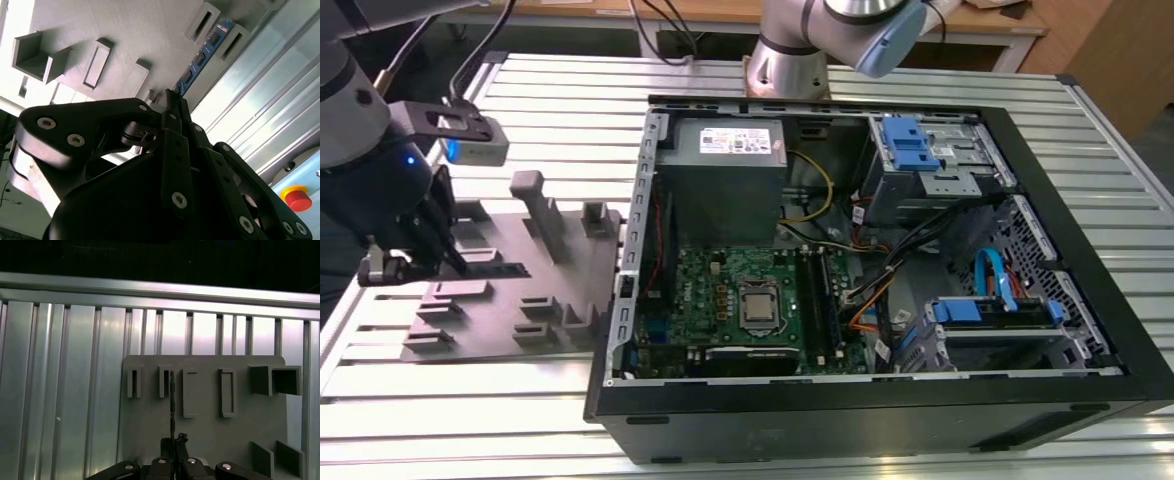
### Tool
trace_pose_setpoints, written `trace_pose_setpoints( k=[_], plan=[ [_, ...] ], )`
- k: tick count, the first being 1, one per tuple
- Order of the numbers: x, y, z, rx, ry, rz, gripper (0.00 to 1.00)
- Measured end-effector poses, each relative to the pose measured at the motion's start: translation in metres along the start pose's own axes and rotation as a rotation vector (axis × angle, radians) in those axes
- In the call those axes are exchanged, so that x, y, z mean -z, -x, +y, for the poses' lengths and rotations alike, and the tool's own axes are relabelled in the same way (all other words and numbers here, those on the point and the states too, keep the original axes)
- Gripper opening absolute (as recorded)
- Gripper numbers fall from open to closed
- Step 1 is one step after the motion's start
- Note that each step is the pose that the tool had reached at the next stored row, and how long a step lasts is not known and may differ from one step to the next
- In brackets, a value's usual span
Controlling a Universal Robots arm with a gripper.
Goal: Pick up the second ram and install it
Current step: 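Pick up the second ram and move it above second insertion slot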
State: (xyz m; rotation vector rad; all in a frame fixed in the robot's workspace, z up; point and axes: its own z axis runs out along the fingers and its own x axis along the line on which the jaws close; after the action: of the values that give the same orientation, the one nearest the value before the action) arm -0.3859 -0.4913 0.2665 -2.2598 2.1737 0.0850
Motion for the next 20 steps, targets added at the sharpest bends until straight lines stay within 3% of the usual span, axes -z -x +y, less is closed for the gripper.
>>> trace_pose_setpoints(
  k=[20],
  plan=[
    [0.0326,0.0014,0.0011,0.000,-0.0001,0.0000,0.14]
  ],
)
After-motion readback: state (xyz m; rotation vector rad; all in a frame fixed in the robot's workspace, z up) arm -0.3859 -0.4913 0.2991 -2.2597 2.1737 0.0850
